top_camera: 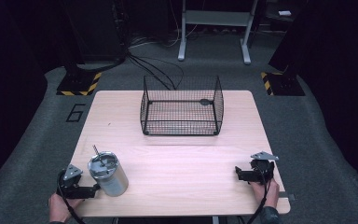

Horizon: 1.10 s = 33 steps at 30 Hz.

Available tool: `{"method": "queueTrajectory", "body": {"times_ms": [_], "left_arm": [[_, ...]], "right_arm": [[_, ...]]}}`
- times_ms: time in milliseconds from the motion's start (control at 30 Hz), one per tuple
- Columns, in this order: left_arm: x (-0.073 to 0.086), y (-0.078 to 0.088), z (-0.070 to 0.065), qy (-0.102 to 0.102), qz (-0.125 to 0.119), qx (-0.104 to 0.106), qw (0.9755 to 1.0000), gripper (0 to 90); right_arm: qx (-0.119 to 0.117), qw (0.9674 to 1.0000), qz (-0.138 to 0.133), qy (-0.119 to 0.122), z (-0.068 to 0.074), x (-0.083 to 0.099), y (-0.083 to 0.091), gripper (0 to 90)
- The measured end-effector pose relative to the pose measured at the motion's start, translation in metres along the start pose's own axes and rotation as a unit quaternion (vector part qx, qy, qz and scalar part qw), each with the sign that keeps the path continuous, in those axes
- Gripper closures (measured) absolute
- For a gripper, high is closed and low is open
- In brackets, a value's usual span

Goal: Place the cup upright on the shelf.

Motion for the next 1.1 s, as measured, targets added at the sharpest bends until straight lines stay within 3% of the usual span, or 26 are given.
{"method": "queueTrajectory", "body": {"times_ms": [300,400,633,767,800,900,933,967,1067,1100], "left_arm": [[0.005,0.008,0.000,0.004,-0.006,0.010,0.9999,0.0],[0.008,0.016,0.000,-0.006,-0.005,0.015,0.9998,0.0],[0.015,0.036,-0.004,-0.001,-0.024,0.035,0.9991,0.0],[0.013,0.045,-0.011,0.003,-0.045,0.058,0.9973,0.0],[0.009,0.049,-0.018,-0.003,-0.058,0.066,0.9961,0.0],[0.006,0.052,-0.025,-0.015,-0.058,0.078,0.9952,0.0],[0.004,0.052,-0.030,-0.008,-0.071,0.084,0.9939,0.0],[0.003,0.054,-0.032,-0.020,-0.066,0.087,0.9938,0.0],[-0.003,0.061,-0.045,-0.018,-0.087,0.111,0.9898,0.0],[-0.003,0.061,-0.045,-0.018,-0.087,0.111,0.9898,0.0]], "right_arm": [[0.000,1.0000,0.001,0.002,0.000,0.000,0.000,0.2],[0.000,1.0000,0.001,0.002,0.000,0.000,0.000,0.2],[0.000,1.0000,0.001,0.002,0.000,0.000,0.000,0.2],[0.000,1.0000,0.001,0.002,0.000,0.000,0.000,0.2],[0.000,1.0000,0.001,0.002,0.000,0.000,0.000,0.2],[0.000,1.0000,0.001,0.002,0.000,0.000,0.000,0.2],[-0.001,1.0000,0.001,0.002,0.000,0.000,0.000,0.2],[0.000,1.0000,0.000,0.002,0.000,0.000,0.000,0.2],[0.000,1.0000,0.001,0.002,0.000,0.000,0.000,0.3],[0.000,1.0000,0.001,0.002,0.000,0.000,0.000,0.3]]}}
Point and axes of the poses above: each handheld gripper's, and its own axes: y roughly backward along the jaws, x roughly out of its underside, z roughly to its left, the point moved 7 cm from there along -y, roughly forward along the jaws, and after that the axes turned 7 degrees about y, right-handed, at the moved point
